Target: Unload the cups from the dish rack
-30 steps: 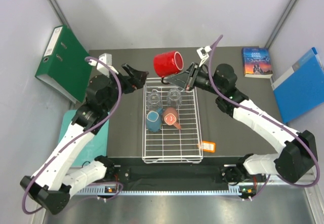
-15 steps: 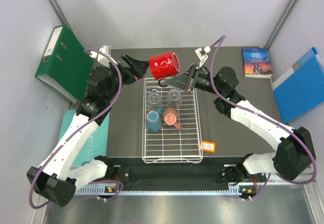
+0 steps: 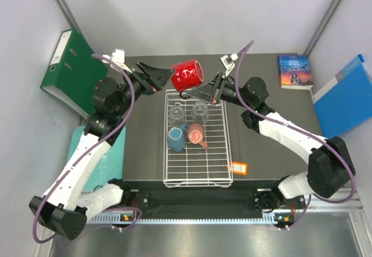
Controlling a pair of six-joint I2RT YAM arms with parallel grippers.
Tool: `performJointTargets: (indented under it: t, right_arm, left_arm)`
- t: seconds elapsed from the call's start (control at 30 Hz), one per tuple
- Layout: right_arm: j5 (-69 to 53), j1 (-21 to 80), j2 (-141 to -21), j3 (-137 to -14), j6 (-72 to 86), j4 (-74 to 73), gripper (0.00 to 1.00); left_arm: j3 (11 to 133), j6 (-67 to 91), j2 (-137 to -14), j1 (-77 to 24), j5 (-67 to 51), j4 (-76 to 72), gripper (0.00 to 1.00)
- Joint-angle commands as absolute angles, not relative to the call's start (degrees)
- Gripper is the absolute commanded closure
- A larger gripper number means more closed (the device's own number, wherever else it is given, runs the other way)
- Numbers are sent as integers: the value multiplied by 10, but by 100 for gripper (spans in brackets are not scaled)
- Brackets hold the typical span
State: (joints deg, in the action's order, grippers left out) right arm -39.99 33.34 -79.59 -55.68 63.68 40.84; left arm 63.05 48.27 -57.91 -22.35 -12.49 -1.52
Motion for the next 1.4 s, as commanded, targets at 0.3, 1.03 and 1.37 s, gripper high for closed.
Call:
performJointTargets:
  t: [0.3,1.03,1.37]
  right_arm:
    - [-432,332,-821,-596,667,547,100]
    - [-478,338,-847,-600,697,582,56]
    - [-474,328,-810,-602,615,454,0]
  left_arm:
    - [588,577,-618,-222,-294,-201,12]
    - [621,558,-664,-221,-305,-197,100]
    - [668,519,-663,-195,-254,-113,100]
